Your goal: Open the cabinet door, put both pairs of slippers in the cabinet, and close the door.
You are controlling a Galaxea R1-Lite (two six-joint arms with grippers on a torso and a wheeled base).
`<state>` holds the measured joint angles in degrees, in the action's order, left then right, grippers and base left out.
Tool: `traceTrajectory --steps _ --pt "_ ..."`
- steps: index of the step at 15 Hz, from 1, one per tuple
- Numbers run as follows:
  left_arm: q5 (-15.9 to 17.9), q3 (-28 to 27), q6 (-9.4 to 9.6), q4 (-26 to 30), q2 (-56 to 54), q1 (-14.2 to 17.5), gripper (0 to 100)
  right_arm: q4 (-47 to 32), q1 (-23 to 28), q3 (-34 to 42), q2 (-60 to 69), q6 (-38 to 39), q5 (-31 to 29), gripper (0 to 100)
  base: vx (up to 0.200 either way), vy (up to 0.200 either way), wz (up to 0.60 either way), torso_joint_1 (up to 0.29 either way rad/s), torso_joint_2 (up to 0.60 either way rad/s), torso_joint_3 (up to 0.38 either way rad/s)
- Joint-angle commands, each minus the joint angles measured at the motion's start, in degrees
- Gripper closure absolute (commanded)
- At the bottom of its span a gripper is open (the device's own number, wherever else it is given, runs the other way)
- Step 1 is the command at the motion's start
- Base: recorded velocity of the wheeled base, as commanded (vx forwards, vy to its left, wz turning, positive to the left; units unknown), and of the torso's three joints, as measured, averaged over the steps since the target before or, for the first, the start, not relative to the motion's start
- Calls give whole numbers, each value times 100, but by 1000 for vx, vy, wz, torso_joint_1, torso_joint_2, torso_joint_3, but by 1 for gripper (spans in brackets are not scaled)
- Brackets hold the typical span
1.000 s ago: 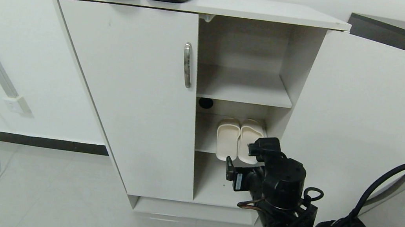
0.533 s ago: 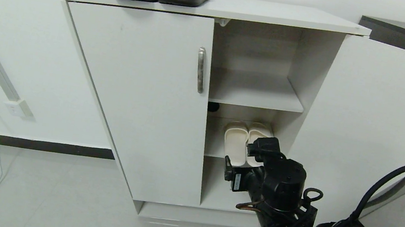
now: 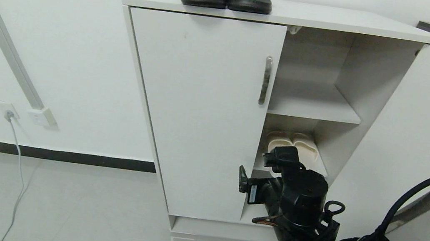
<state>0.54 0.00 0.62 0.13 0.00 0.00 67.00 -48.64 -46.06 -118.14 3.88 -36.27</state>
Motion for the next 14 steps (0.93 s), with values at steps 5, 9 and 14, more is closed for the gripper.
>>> traceTrajectory --steps 5,9,14 --pt "-1 0 -9 4 9 0 100 -3 -23 18 28 -1 6 0 0 200 0 3 0 1" --pt "-18 0 -27 -5 9 0 100 -3 -23 44 19 -1 6 0 0 0 0 0 0 0" --pt "-18 0 -1 -5 9 0 100 252 -5 141 28 -19 32 0 0 0 0 0 0 0"
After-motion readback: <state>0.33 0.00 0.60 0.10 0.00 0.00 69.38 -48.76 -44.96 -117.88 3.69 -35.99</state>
